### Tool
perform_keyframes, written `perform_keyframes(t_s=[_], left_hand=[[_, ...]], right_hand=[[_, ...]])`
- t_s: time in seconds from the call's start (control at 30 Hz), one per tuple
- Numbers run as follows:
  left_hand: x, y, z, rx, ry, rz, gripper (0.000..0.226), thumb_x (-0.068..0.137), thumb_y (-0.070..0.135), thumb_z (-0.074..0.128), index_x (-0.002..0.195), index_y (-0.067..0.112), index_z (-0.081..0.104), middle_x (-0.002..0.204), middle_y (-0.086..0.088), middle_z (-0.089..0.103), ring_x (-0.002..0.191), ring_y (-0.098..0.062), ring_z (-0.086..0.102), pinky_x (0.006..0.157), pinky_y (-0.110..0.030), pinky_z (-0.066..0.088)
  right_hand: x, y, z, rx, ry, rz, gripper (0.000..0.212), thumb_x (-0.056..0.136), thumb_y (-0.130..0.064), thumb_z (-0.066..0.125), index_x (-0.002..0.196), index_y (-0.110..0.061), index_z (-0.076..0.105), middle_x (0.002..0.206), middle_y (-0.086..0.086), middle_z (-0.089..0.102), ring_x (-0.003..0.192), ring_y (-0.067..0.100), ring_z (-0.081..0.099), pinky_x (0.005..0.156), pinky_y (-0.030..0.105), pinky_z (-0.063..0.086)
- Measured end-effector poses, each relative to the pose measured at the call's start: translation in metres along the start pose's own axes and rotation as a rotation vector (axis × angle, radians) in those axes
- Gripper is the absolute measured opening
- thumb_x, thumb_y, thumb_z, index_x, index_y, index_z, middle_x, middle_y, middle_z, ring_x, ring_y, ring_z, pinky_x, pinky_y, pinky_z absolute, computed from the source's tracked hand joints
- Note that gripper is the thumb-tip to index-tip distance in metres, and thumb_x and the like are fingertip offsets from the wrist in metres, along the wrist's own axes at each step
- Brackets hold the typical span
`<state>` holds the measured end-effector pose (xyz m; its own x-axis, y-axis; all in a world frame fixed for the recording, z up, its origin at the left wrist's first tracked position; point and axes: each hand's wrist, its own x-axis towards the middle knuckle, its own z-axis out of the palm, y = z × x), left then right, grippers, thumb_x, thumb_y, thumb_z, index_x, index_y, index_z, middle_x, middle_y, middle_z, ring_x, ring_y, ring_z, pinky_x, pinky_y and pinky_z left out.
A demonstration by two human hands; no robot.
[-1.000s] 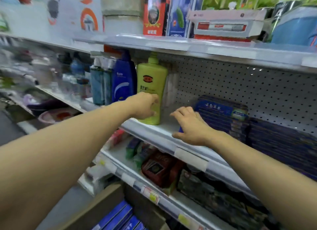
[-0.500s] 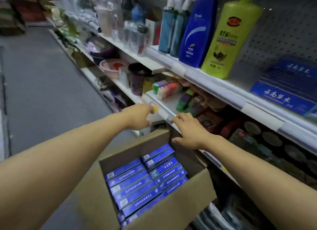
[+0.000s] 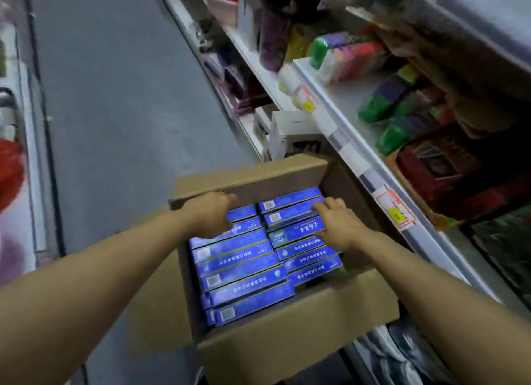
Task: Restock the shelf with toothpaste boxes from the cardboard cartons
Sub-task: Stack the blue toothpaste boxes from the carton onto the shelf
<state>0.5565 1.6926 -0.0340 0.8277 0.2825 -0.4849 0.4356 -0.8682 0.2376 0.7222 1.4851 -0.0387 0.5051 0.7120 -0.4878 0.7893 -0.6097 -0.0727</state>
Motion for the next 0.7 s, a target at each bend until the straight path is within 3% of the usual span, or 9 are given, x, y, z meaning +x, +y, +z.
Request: perform_keyframes(t_s=[0.37, 0.7], left_hand=[[0.105, 0.009, 0.077, -0.068, -0.07, -0.114, 0.05, 0.089, 0.031, 0.059, 0.134, 0.018, 0.043, 0.132, -0.007, 0.048, 0.122, -0.027, 0.047, 0.099, -0.039, 0.041], [0.142, 0.017, 0.108, -0.045, -0.064, -0.165, 0.04, 0.091, 0.026, 0.056, 0.129, 0.016, 0.047, 0.128, -0.008, 0.051, 0.118, -0.029, 0.049, 0.091, -0.039, 0.046]], right_hand=[[0.13, 0.063, 0.085, 0.015, -0.042, -0.068, 0.069, 0.086, -0.019, 0.062, 0.145, -0.013, 0.026, 0.15, 0.007, 0.028, 0.137, 0.027, 0.022, 0.105, 0.038, 0.031], [0.181, 0.079, 0.131, -0.175, 0.186, -0.2, 0.047, 0.084, -0.015, 0.058, 0.13, -0.015, 0.047, 0.129, 0.01, 0.043, 0.118, 0.03, 0.039, 0.094, 0.037, 0.026]])
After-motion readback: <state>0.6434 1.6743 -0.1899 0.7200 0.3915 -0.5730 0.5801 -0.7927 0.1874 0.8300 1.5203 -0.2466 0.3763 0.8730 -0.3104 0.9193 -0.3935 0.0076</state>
